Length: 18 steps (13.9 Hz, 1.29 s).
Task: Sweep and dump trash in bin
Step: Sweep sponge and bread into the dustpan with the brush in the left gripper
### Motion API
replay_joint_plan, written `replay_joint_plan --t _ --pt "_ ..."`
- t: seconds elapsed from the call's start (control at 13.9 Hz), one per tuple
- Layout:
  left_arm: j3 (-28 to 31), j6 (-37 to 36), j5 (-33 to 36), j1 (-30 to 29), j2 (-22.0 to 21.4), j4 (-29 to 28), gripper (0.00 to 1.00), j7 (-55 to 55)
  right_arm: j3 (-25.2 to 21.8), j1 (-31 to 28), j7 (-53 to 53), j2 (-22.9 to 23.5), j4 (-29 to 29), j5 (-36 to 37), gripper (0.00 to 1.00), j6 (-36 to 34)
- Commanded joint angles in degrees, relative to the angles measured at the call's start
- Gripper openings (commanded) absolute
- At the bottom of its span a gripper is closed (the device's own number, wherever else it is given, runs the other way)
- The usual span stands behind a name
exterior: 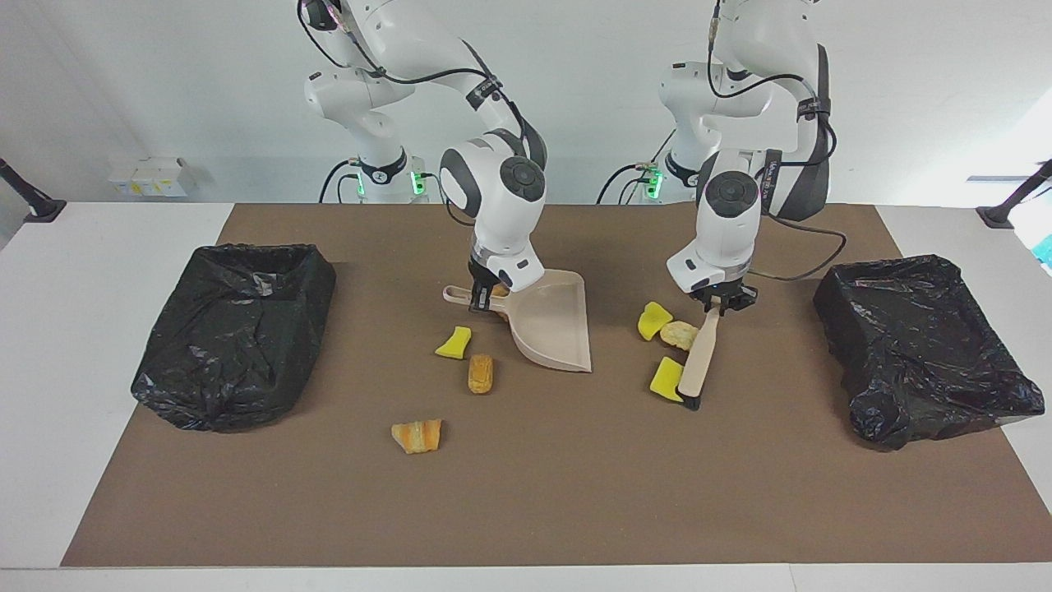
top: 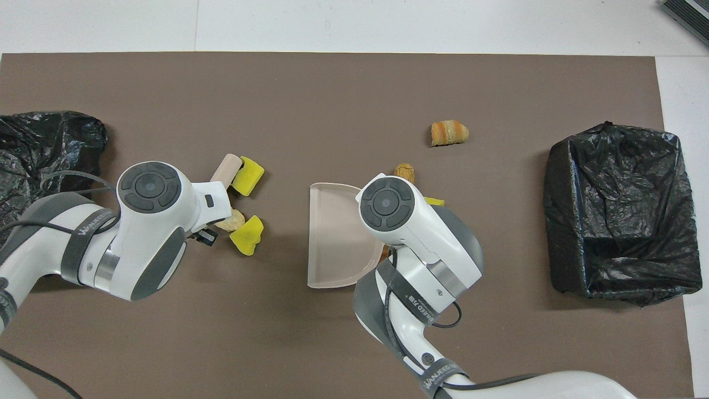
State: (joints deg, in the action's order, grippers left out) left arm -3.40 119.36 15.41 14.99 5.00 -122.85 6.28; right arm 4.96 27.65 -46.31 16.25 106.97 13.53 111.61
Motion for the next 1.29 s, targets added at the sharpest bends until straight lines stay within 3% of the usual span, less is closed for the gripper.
replay_joint_plan --t 0.0,0.36,0.86,1.22 --pt "0.68 -2.46 -0.46 3.01 -1.05 -0.02 0.00 3.21 0.58 -0.05 2.81 -0.96 1.93 1.33 0.00 2.56" --pt "0.77 -4.31 -8.71 8.11 -2.45 -0.72 0.00 0.50 0.58 0.39 2.81 -1.05 1.93 1.33 0.00 2.38" --pt "0.77 -3.96 -18.47 14.88 -3.33 -1.52 0.00 -17.07 0.58 0.30 3.51 -1.05 1.93 1.33 0.00 2.38" --pt "0.68 -3.96 -20.14 20.24 -3.25 0.15 0.00 -31.64 0.58 0.30 3.95 -1.05 2.01 1.24 0.00 2.29"
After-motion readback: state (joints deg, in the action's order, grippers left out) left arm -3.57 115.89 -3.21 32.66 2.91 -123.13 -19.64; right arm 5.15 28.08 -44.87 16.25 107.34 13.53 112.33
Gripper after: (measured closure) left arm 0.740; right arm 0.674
